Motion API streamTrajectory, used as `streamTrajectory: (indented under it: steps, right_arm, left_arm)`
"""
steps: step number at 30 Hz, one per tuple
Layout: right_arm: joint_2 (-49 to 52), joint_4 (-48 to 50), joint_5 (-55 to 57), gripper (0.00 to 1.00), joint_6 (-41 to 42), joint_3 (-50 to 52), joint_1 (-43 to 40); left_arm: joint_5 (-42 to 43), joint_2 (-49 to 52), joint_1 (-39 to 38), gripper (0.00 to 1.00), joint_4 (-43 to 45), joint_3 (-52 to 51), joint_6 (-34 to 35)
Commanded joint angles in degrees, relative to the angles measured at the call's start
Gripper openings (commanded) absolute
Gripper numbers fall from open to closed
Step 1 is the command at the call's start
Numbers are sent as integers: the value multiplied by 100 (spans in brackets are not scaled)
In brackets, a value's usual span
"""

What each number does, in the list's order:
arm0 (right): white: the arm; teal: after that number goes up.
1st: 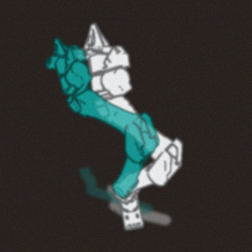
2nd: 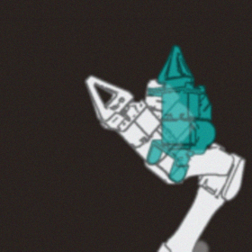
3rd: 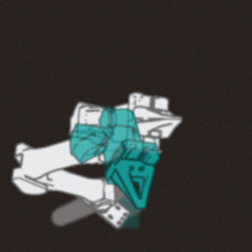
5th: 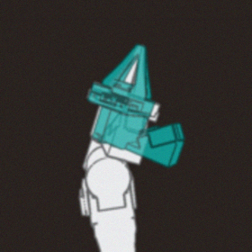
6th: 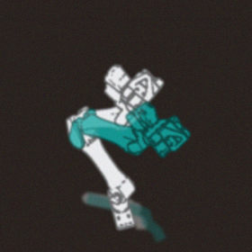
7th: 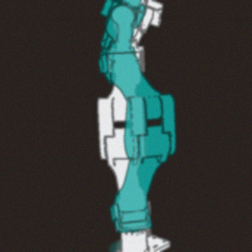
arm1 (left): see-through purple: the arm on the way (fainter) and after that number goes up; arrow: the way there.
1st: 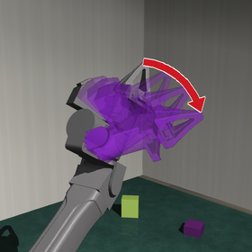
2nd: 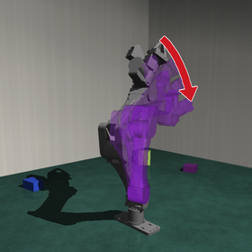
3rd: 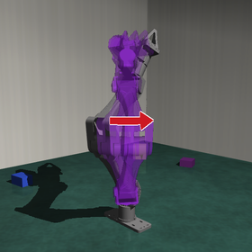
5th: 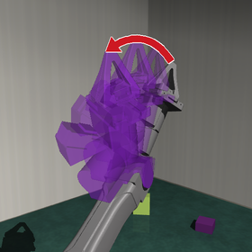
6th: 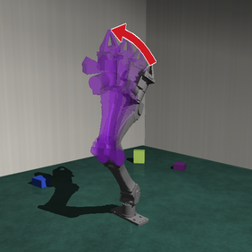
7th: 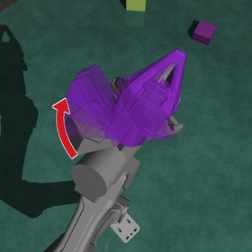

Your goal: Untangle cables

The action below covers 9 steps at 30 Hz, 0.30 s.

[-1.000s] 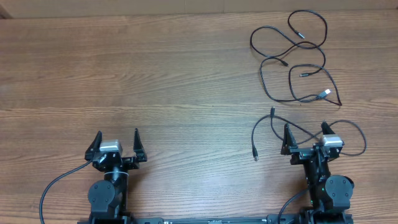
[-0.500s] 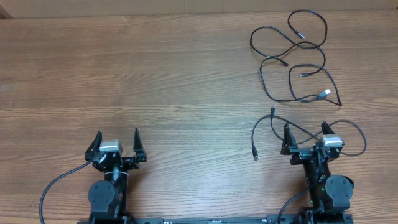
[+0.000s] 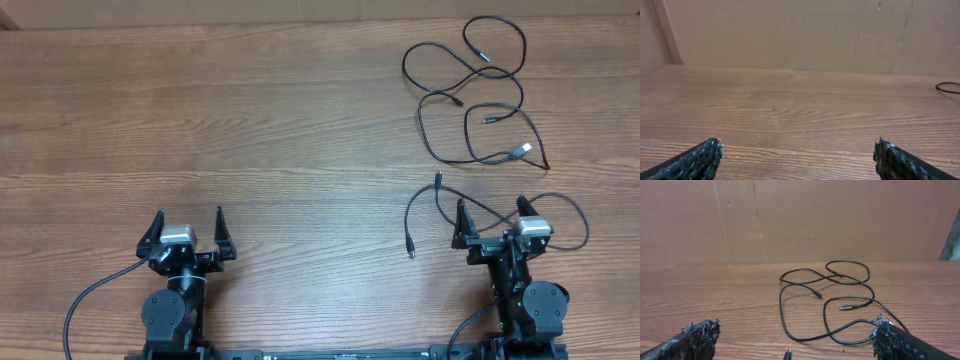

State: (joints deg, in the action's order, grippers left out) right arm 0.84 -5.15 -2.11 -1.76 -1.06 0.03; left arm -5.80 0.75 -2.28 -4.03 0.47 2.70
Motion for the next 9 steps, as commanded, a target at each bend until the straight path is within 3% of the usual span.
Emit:
streamTrajectory:
  steps: [1, 9]
  right_arm:
    - [-68, 35, 52, 100, -44, 59, -11]
    - [-68, 35, 52, 100, -44, 59, -11]
  left_arm:
    - [26, -50, -37, 99, -2, -15, -144]
    - [26, -50, -37, 99, -2, -15, -144]
